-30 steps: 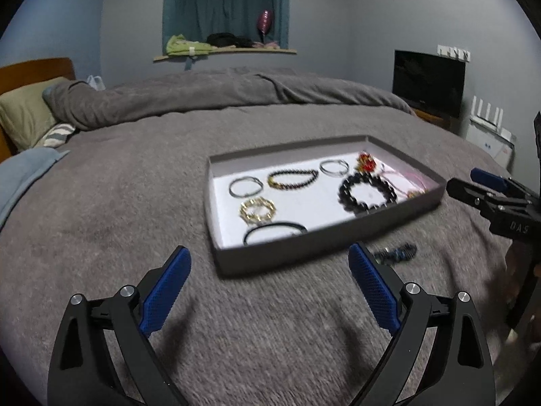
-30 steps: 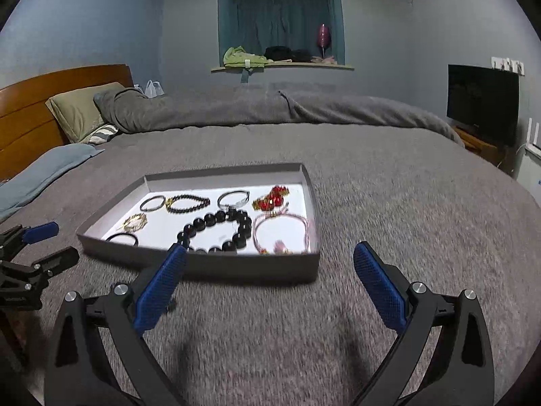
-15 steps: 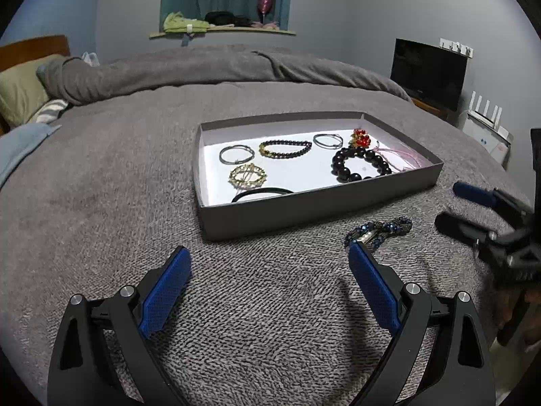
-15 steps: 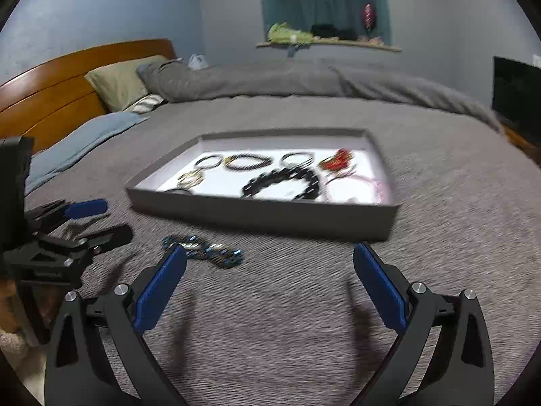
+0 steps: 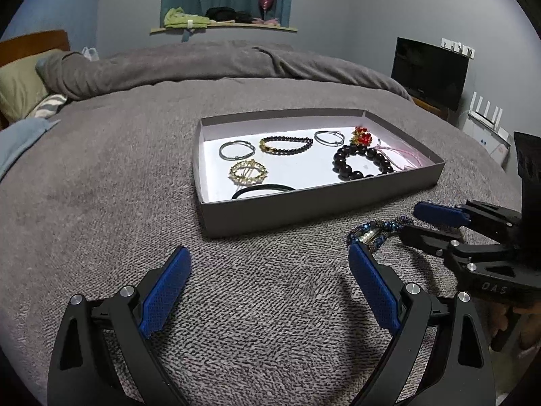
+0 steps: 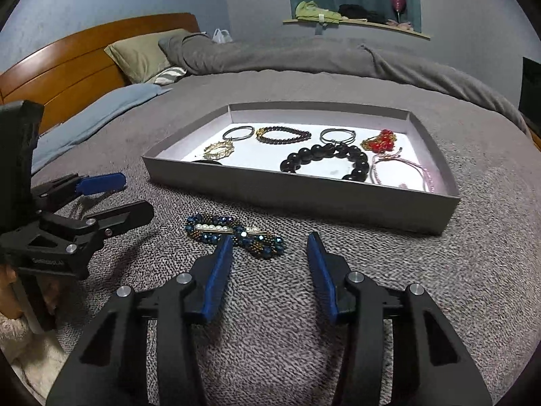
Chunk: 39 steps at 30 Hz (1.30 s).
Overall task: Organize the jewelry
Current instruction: 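Grasp the blue beaded bracelet with the right gripper while the left gripper grasps the pearl hair pin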
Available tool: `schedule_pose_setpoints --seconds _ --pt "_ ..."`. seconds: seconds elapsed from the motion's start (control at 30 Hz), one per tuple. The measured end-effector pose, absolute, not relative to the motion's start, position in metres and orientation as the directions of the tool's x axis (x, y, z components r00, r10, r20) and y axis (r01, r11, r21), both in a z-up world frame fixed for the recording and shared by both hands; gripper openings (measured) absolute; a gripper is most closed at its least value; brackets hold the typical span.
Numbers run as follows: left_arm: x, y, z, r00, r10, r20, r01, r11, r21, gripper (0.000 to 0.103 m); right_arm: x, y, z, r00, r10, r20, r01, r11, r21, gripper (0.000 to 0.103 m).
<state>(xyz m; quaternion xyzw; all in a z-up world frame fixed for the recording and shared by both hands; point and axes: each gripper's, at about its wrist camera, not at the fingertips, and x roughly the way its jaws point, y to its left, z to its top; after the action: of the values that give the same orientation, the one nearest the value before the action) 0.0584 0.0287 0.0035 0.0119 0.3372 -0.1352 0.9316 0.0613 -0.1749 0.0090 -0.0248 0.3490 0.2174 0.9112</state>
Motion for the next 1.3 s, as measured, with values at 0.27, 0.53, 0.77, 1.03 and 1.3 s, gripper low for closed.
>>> schedule_pose_setpoints --seconds 0.27,0.53,0.77,1.03,1.3 --pt "0.059 0.027 0.001 0.732 -0.240 -0.638 0.261 0.963 -0.062 0.094 0.069 -0.174 0.007 0.626 0.402 -0.669 -0.424 0.895 0.141 0.020" --pt "0.058 0.021 0.001 0.719 -0.281 -0.635 0.302 0.950 -0.077 0.094 0.054 -0.189 0.016 0.619 0.439 -0.651 -0.434 0.882 0.181 0.015" --pt "0.053 -0.005 0.007 0.704 -0.350 -0.618 0.401 0.914 -0.061 0.087 0.044 -0.227 0.024 0.660 0.394 -0.640 -0.345 0.915 0.207 0.014" --pt "0.062 -0.040 -0.001 0.644 -0.372 -0.669 0.490 0.872 -0.014 0.053 0.054 -0.251 0.017 0.654 0.341 -0.676 -0.267 0.939 0.216 0.014" --pt "0.072 -0.051 -0.009 0.599 -0.378 -0.706 0.532 0.847 -0.001 0.021 0.055 -0.250 0.015 0.652 0.343 -0.676 -0.280 0.938 0.206 0.015"
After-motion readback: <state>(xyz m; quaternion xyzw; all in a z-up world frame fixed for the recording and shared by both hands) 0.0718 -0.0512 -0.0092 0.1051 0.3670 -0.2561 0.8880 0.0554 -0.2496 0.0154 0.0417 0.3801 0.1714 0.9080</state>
